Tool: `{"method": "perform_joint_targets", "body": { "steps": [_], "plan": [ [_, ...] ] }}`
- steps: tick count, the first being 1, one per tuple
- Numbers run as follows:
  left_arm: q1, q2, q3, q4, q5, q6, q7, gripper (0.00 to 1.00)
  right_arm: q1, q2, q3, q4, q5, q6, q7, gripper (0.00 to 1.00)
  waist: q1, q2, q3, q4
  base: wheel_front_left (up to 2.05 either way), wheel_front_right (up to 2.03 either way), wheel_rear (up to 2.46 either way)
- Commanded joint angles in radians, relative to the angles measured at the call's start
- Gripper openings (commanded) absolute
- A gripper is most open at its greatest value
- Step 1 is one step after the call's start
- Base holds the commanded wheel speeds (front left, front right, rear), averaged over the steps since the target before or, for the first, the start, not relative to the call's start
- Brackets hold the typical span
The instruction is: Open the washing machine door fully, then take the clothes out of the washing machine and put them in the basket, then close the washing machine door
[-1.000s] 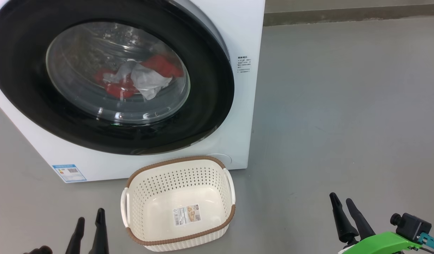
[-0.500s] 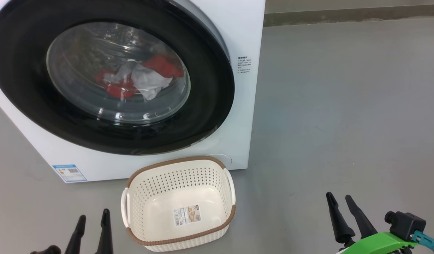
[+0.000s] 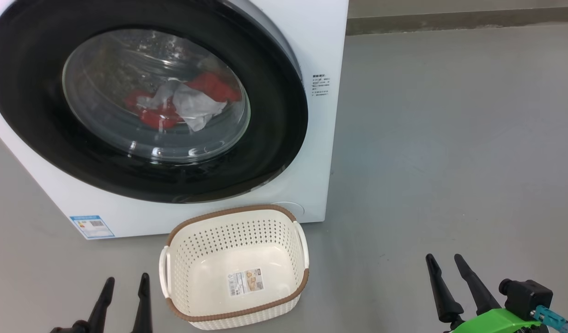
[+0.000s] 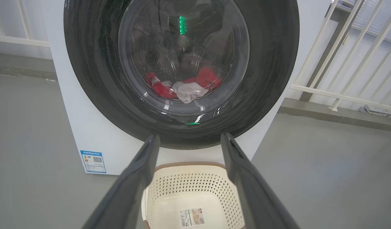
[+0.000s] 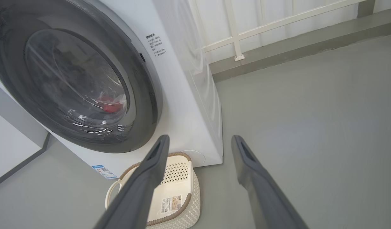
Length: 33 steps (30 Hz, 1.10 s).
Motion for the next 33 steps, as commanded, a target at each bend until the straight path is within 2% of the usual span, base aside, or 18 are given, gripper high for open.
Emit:
{"method": "perform_joint_targets", "body": {
  "steps": [1,17,33],
  "plan": [
    [-0.01,0.015,0.023,-0.033,0.039,0.002,-0.018,1.0,-0.005,-0.014,0.018,-0.026,-0.042,0.001,-0.017,1.0,-0.0001,0.0,0.001,0.0,0.0,0.0,0.0],
    [-0.005,0.019,0.022,-0.035,0.201,-0.001,-0.065,1.0,0.021,0.005,-0.027,-0.032,-0.248,0.002,-0.063,1.0,-0.0001,0.0,0.004,0.007,0.0,0.0,0.0],
    [-0.008,0.019,0.033,-0.015,0.184,-0.003,-0.065,1.0,0.038,0.006,-0.046,-0.021,-0.252,0.002,-0.063,1.0,-0.0001,0.0,-0.004,0.013,0.0,0.0,0.0]
  ]
}}
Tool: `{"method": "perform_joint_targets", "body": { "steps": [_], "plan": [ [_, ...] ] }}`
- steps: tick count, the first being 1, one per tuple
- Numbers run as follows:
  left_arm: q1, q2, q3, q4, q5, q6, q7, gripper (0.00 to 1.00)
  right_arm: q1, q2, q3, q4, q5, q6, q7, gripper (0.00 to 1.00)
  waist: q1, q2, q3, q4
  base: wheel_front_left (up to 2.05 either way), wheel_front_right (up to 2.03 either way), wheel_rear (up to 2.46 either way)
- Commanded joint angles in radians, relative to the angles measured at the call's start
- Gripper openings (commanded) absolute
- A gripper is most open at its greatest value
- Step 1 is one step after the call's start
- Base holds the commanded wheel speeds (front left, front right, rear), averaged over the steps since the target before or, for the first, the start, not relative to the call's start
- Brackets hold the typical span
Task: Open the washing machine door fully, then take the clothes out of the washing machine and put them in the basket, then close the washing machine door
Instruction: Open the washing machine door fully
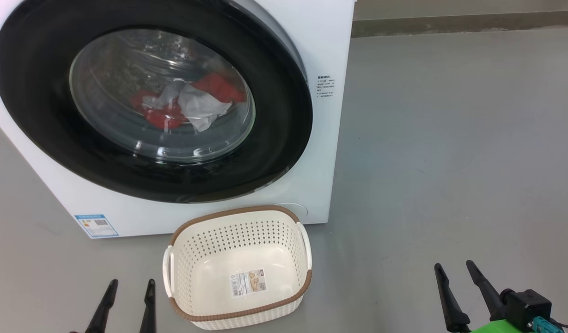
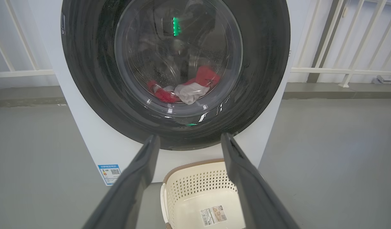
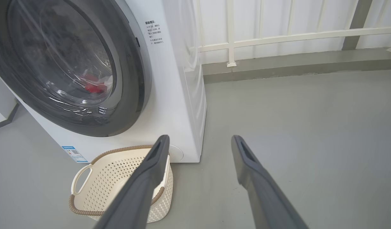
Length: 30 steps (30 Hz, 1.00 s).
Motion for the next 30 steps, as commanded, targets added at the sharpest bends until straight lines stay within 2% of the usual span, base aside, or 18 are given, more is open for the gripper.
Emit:
{"method": "perform_joint_targets", "body": {
  "steps": [1,11,12,13,14,21,30],
  "plan": [
    [-0.023,0.015,0.033,-0.019,-0.003,-0.002,-0.012,1.0,0.001,-0.011,0.026,-0.019,-0.007,0.002,-0.013,1.0,0.0,0.0,-0.001,-0.001,0.0,0.0,0.0],
    [-0.024,0.015,0.045,-0.013,-0.036,-0.002,-0.012,1.0,-0.022,-0.016,0.049,-0.012,0.012,0.002,-0.013,1.0,0.0,0.0,0.002,-0.001,0.0,0.0,0.0],
    [-0.025,0.015,0.046,-0.012,-0.04,-0.002,-0.012,1.0,-0.03,-0.015,0.052,-0.012,0.023,0.002,-0.013,0.98,0.0,0.0,0.004,-0.002,0.0,0.0,0.0],
    [-0.026,0.015,0.046,-0.011,-0.043,-0.003,-0.012,1.0,-0.038,-0.014,0.057,-0.011,0.037,0.002,-0.013,0.44,0.0,0.0,0.005,-0.002,0.0,0.0,0.0],
    [-0.026,0.015,0.047,-0.011,-0.045,-0.003,-0.012,1.0,-0.047,-0.014,0.063,-0.008,0.05,0.002,-0.013,0.0,0.0,0.0,0.007,-0.002,0.0,0.0,0.0],
    [-0.039,0.015,0.04,-0.005,-0.063,-0.003,-0.012,1.0,-0.147,0.001,0.061,-0.005,0.174,0.002,-0.013,0.0,0.0,0.0,0.026,0.014,0.0,0.0,0.0],
    [-0.101,0.015,0.018,-0.015,-0.084,-0.003,-0.012,1.0,-0.387,0.011,0.066,0.022,0.256,0.002,-0.013,0.0,0.0,0.0,0.111,0.052,0.0,0.0,0.0]
  ]
}}
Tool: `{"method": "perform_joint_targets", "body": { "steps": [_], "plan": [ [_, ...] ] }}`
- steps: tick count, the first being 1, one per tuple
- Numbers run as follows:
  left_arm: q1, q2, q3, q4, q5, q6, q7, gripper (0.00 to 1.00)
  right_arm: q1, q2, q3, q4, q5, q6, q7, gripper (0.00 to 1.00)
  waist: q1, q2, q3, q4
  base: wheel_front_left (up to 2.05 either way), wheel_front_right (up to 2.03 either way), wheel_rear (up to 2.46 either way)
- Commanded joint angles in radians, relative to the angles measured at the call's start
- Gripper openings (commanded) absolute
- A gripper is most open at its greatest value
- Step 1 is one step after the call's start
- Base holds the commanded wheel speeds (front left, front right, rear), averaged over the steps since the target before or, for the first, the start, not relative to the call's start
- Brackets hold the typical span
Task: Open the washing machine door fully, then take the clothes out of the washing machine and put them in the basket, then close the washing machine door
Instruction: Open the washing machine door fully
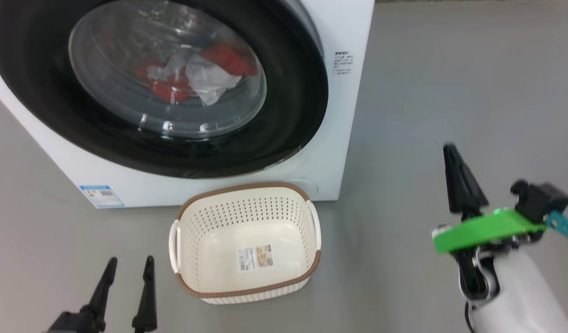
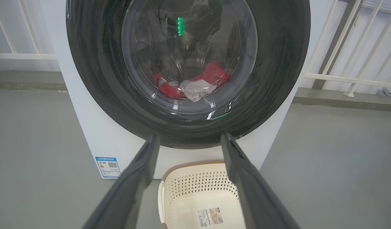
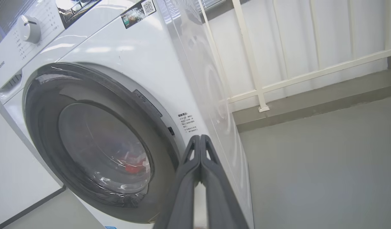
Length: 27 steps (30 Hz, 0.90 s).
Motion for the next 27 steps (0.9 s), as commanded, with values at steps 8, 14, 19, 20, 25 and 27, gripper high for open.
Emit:
{"method": "perform_joint_targets", "body": {
  "steps": [8,14,19,20,25,27],
  "plan": [
    [-0.125,0.015,0.016,-0.038,-0.037,-0.003,-0.012,1.0,-0.298,-0.006,0.031,0.033,0.047,0.001,-0.012,0.0,0.0,0.0,0.131,0.06,0.0,0.0,0.0],
    [-0.155,0.015,0.021,-0.044,-0.047,-0.003,-0.012,1.0,-0.435,-0.01,0.022,0.062,0.092,0.001,-0.012,0.0,0.0,0.0,0.172,0.07,0.0,0.0,0.0],
    [-0.187,0.015,0.004,-0.044,-0.049,-0.003,-0.012,1.0,-0.546,-0.026,0.072,0.13,0.156,0.001,-0.012,0.0,0.0,0.0,0.207,0.089,0.0,0.0,0.0],
    [-0.192,0.015,0.0,-0.044,-0.05,-0.003,-0.012,1.0,-0.566,-0.033,0.093,0.154,0.181,0.001,-0.012,0.0,0.0,0.0,0.212,0.093,0.0,0.0,0.0],
    [-0.211,0.015,-0.013,-0.045,-0.053,-0.003,-0.012,1.0,-0.665,-0.063,0.202,0.248,0.479,0.001,0.083,0.0,0.0,0.0,0.239,0.106,0.0,0.0,0.0],
    [-0.221,0.015,-0.021,-0.043,-0.055,-0.003,-0.012,1.0,-0.696,-0.088,0.236,0.263,0.585,0.001,0.152,0.0,0.0,0.0,0.25,0.113,0.0,0.0,0.0]
  ]
}}
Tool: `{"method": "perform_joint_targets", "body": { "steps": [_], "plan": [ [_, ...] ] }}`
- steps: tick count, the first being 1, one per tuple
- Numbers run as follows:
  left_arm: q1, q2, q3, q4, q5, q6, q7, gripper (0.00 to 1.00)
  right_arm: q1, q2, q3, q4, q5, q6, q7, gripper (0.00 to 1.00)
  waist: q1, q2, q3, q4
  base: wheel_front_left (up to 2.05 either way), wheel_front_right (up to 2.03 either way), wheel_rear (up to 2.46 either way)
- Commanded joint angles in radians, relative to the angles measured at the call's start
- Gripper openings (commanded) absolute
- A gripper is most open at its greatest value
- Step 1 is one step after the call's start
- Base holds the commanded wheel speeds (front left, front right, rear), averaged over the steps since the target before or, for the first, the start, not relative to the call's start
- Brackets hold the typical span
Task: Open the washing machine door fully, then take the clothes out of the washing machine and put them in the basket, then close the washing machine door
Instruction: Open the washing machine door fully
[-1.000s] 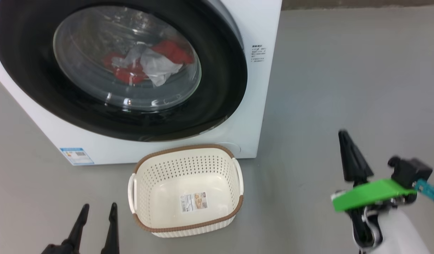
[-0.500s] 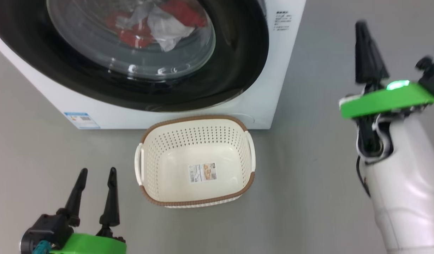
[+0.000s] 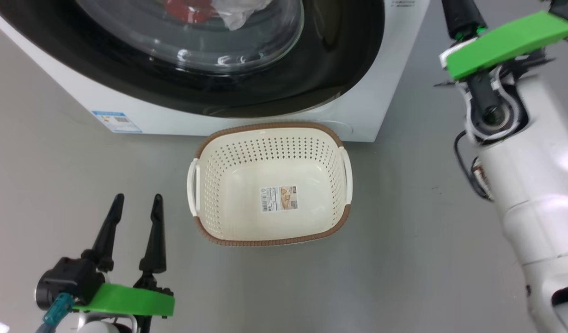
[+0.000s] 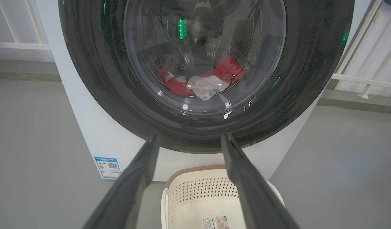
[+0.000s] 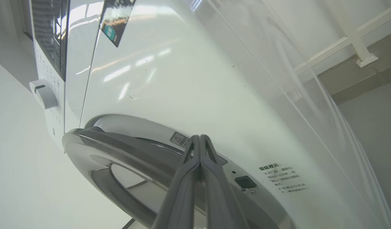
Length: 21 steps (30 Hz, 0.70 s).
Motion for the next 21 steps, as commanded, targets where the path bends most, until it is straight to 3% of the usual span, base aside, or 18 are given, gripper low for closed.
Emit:
{"method": "perform_joint_targets", "body": {
  "steps": [1,5,11,21],
  "plan": [
    [-0.033,0.018,0.023,-0.025,-0.007,-0.003,-0.009,1.0,-0.039,-0.012,0.03,-0.008,0.077,0.002,0.049,0.0,0.0,0.0,0.022,0.017,0.0,0.0,0.0],
    [-0.041,0.019,0.019,-0.026,-0.009,-0.003,-0.009,1.0,-0.086,-0.041,0.058,0.022,0.249,0.002,0.191,0.0,0.0,0.0,0.039,0.026,0.0,0.0,0.0],
    [-0.048,0.022,0.012,-0.025,-0.012,-0.003,-0.009,1.0,-0.145,-0.068,0.069,0.084,0.409,0.002,0.379,0.0,0.0,0.0,0.06,0.037,0.0,0.0,0.0],
    [-0.074,0.021,-0.018,-0.029,-0.023,-0.003,-0.009,1.0,-0.241,-0.071,0.057,0.175,0.531,0.002,0.575,0.0,0.0,0.0,0.104,0.061,0.0,0.0,0.0]
  ]
}}
